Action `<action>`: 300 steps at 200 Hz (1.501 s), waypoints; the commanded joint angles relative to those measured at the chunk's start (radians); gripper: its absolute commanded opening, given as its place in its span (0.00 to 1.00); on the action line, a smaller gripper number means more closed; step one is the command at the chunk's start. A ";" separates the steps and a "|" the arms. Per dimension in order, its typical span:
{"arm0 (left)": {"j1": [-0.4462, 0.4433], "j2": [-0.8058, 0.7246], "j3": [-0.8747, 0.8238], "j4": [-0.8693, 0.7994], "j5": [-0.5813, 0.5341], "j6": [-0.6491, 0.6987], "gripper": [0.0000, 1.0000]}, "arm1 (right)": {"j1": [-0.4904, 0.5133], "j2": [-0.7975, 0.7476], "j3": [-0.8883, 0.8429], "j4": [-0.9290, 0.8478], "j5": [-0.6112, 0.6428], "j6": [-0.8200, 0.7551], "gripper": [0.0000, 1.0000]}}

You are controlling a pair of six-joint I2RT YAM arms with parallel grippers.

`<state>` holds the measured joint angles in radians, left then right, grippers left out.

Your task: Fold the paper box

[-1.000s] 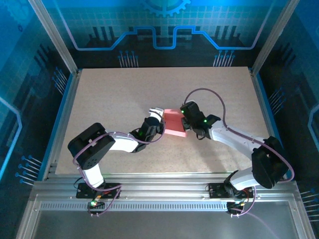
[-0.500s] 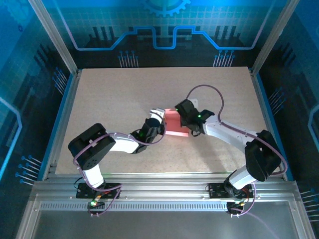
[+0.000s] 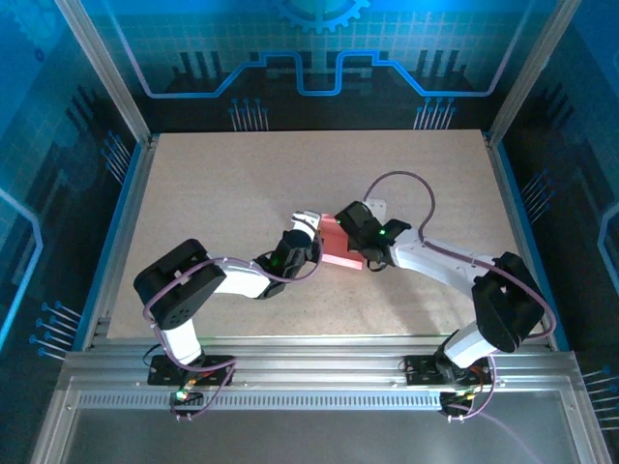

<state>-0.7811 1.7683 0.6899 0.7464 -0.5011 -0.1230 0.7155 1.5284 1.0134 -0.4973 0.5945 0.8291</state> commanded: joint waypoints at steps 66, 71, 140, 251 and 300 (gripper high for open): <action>-0.028 0.036 -0.041 0.057 0.025 -0.002 0.00 | 0.122 -0.042 -0.161 0.107 0.072 0.147 0.00; -0.030 0.038 -0.042 0.062 0.023 -0.005 0.00 | 0.127 -0.043 -0.169 0.111 0.077 0.155 0.00; -0.045 0.053 -0.064 0.092 -0.005 -0.007 0.00 | 0.229 -0.034 -0.195 0.116 0.168 0.183 0.31; -0.043 0.065 -0.061 0.090 -0.032 0.025 0.00 | 0.300 -0.227 -0.341 0.154 0.134 0.143 0.86; -0.043 0.067 -0.057 0.088 -0.030 0.023 0.00 | 0.397 -0.333 -0.432 0.193 0.154 0.149 0.88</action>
<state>-0.8196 1.8122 0.6384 0.8772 -0.5205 -0.1204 1.0573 1.2541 0.6121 -0.3202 0.7147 0.9611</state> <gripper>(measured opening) 0.046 0.874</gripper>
